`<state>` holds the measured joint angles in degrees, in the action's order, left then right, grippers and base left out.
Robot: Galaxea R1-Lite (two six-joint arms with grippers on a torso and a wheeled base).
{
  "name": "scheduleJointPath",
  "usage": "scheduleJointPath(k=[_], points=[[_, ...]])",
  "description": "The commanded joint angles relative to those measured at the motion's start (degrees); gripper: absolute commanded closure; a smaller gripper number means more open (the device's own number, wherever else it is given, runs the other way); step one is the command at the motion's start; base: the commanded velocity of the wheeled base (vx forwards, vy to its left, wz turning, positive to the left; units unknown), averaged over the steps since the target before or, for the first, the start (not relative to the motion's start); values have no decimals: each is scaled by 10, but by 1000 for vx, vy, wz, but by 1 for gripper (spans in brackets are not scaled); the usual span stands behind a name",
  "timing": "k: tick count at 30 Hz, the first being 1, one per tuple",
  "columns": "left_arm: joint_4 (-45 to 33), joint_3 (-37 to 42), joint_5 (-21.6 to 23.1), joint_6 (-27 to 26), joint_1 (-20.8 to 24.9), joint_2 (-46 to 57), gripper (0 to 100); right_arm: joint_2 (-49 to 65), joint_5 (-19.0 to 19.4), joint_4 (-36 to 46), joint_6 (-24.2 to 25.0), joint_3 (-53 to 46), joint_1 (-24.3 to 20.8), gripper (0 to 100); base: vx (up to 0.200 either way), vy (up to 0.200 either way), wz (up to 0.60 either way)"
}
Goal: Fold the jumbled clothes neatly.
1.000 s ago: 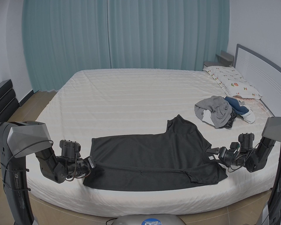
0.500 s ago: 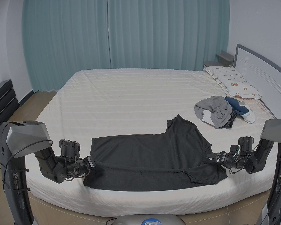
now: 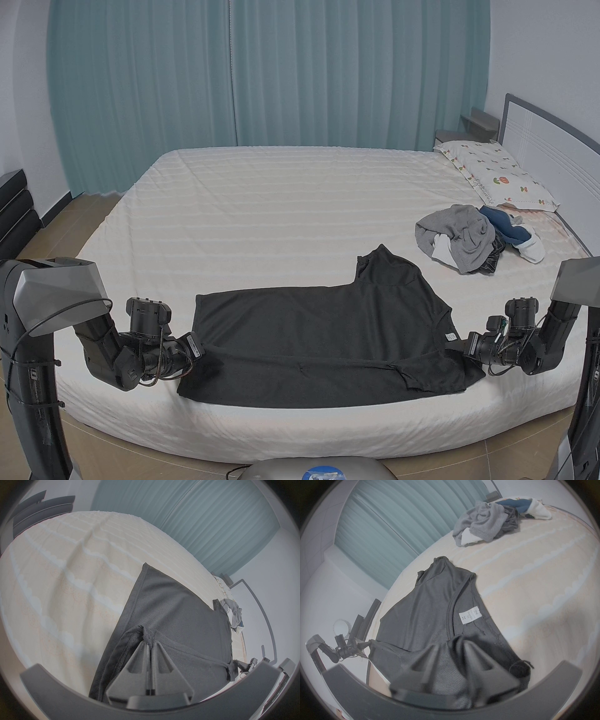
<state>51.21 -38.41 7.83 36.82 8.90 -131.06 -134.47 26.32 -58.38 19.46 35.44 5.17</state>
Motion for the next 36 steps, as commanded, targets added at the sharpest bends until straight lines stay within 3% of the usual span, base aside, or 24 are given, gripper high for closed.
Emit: scheduleJointPath(k=[1, 9, 36], points=[[0, 0, 0, 0, 0, -1, 100, -8, 0, -23, -12, -13, 2, 100, 0, 0, 0], [-1, 1, -2, 1, 0, 1, 100, -8, 0, -55, -4, -17, 2, 100, 0, 0, 0], [1, 26, 0, 13, -20, 19, 100, -6, -13, -52, 49, 46, 1, 100, 0, 0, 0]])
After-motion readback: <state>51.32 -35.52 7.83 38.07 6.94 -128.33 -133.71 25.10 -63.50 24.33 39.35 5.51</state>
